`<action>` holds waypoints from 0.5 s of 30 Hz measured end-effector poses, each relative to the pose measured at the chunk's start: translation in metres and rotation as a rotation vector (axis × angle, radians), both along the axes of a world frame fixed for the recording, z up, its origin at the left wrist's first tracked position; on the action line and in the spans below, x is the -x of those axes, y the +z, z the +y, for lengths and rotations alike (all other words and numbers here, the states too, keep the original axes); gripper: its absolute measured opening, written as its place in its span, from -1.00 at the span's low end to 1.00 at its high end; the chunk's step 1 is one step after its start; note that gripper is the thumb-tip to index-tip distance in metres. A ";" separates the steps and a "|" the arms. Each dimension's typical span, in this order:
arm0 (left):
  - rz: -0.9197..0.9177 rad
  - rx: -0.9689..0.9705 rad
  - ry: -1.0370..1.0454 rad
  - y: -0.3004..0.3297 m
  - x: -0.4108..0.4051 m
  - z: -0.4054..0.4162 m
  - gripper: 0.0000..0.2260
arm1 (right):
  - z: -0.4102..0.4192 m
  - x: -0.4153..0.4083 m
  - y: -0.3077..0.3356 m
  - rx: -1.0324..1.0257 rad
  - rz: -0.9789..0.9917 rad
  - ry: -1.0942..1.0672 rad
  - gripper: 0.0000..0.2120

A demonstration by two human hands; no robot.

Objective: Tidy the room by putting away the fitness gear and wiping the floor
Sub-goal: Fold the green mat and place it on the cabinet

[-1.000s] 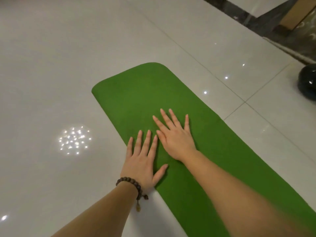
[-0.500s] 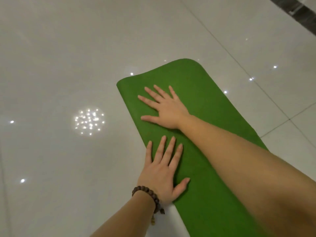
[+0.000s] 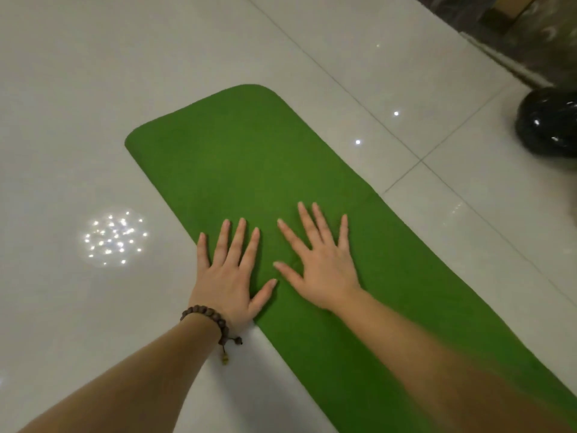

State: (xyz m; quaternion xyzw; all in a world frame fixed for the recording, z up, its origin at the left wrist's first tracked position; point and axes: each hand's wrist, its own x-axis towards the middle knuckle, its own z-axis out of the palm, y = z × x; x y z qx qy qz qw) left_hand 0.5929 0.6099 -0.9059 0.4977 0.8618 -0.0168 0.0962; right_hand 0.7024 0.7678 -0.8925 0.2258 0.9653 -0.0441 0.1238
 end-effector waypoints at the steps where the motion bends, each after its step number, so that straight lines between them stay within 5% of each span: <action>1: 0.003 -0.008 -0.001 -0.001 0.000 0.000 -0.25 | -0.008 -0.021 0.000 0.004 -0.017 0.035 -0.35; 4: 0.024 -0.020 0.005 -0.003 0.002 0.002 -0.24 | 0.034 -0.083 -0.002 -0.047 -0.025 -0.153 -0.35; 9: 0.065 -0.040 0.012 -0.005 0.003 0.000 -0.24 | 0.063 -0.171 0.007 0.010 -0.002 -0.841 -0.28; 11: 0.063 -0.007 0.042 0.000 -0.001 0.001 -0.26 | 0.019 -0.176 0.010 0.004 0.014 -0.746 -0.30; 15: -0.013 -0.004 0.140 0.011 -0.070 0.018 -0.36 | -0.083 -0.188 0.006 0.055 0.025 -0.193 -0.36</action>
